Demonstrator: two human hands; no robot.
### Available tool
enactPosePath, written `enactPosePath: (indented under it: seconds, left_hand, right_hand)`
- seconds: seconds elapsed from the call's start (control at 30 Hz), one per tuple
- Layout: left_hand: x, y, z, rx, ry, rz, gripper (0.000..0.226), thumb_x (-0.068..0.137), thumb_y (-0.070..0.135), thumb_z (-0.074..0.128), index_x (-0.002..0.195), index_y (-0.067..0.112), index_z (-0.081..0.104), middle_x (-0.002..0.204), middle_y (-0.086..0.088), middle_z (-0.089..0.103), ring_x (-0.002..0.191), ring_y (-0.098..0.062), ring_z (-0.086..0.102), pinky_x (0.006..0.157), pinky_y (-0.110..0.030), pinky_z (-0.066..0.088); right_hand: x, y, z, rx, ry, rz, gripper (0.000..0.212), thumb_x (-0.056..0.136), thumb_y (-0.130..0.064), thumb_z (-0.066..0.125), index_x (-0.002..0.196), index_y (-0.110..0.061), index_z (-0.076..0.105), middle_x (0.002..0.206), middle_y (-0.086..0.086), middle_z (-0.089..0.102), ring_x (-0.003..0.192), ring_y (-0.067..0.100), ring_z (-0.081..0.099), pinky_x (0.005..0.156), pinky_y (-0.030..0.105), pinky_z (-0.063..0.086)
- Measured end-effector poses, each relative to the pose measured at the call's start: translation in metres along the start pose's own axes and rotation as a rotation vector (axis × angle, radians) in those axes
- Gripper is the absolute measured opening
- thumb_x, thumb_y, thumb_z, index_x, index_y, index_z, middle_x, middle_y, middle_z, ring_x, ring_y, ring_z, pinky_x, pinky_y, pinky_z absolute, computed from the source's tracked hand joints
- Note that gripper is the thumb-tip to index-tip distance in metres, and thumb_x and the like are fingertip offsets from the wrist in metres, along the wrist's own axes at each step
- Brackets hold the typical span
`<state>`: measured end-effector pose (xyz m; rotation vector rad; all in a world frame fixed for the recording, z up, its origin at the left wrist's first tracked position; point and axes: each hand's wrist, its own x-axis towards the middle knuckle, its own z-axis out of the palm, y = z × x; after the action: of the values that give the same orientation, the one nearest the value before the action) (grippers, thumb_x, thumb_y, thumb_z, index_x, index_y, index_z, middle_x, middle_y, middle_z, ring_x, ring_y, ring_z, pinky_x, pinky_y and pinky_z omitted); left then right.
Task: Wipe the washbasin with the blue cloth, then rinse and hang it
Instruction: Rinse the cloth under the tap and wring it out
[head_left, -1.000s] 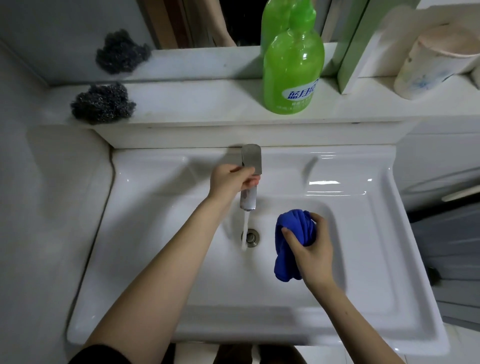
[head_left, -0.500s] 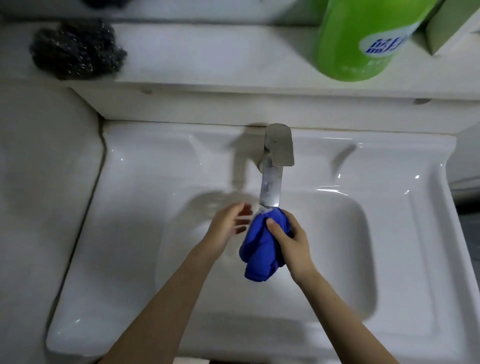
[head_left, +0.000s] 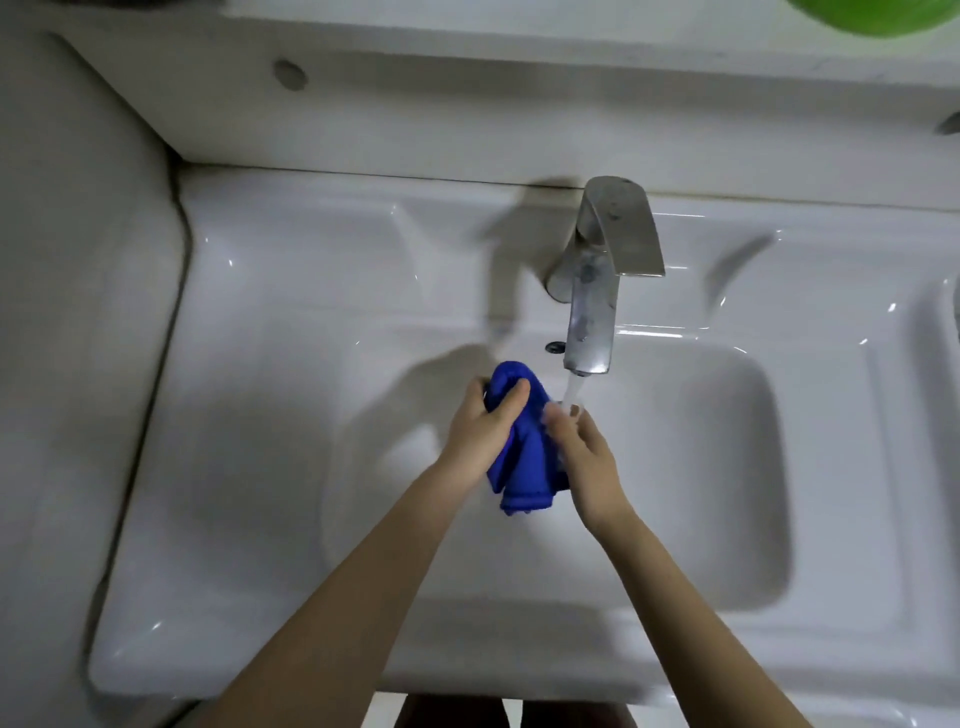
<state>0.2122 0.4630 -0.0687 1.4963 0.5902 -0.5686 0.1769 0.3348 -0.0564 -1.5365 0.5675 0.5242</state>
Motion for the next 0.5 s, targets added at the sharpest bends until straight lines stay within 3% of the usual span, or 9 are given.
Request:
enactPosePath:
  seconds: [0.07,0.17,0.27,0.37,0.4,0.5]
  left_hand:
    - [-0.002,0.003,0.002,0.010,-0.062,-0.020,0.041,0.082,0.052,0.060,0.106,0.018,0.057,0.106,-0.005,0.068,0.099,-0.022,0.067,0.093,-0.043,0.054]
    - [-0.002,0.011,-0.008,0.114,-0.123,0.027,0.025,0.091,0.038,0.060,0.103,0.017,0.065,0.100,-0.004,0.072,0.093,-0.021,0.068,0.084,-0.035,0.055]
    - [0.006,0.019,-0.030,0.201,-0.097,0.016,0.019,0.089,0.035,0.064,0.093,0.018,0.071,0.093,-0.005,0.075,0.091,-0.024,0.070,0.083,-0.039,0.055]
    - [0.010,0.023,-0.046,0.242,-0.171,-0.066,0.022,0.088,0.038,0.064,0.094,0.019,0.073,0.092,-0.003,0.077,0.092,-0.024,0.072,0.088,-0.040,0.056]
    - [0.010,0.023,-0.048,0.246,-0.210,-0.099,0.027,0.090,0.042,0.062,0.098,0.020,0.073,0.094,-0.002,0.077,0.093,-0.023,0.072,0.089,-0.039,0.056]
    - [0.009,0.013,-0.045,0.157,-0.316,-0.153,0.043,0.094,0.056,0.046,0.112,0.024,0.068,0.106,0.000,0.075,0.101,-0.017,0.070,0.095,-0.035,0.051]
  right_hand:
    - [-0.011,-0.002,0.004,0.057,-0.120,0.011,0.021,0.095,-0.028,0.061,0.105,-0.010,0.055,0.083,-0.002,0.070,0.076,0.009,0.069,0.065,0.022,0.054]
    - [-0.010,-0.004,-0.007,0.084,-0.216,-0.004,0.026,0.094,-0.013,0.063,0.119,-0.007,0.058,0.104,0.015,0.072,0.093,0.026,0.071,0.074,0.031,0.056]
    - [0.002,-0.005,-0.032,-0.044,-0.180,-0.024,0.018,0.096,-0.011,0.055,0.113,-0.013,0.060,0.106,0.015,0.069,0.092,0.027,0.068,0.076,0.033,0.057]
    - [0.012,-0.015,-0.061,-0.039,-0.197,0.010,0.020,0.096,-0.011,0.056,0.115,-0.014,0.060,0.110,0.022,0.065,0.093,0.037,0.066,0.087,0.057,0.055]
    - [0.013,-0.020,-0.067,0.006,-0.236,0.025,0.022,0.097,-0.012,0.056,0.118,-0.012,0.060,0.111,0.021,0.066,0.094,0.037,0.066,0.086,0.056,0.056]
    - [0.012,-0.033,-0.071,0.166,-0.350,0.091,0.029,0.097,-0.022,0.053,0.122,-0.009,0.060,0.108,0.014,0.069,0.092,0.026,0.067,0.074,0.039,0.058]
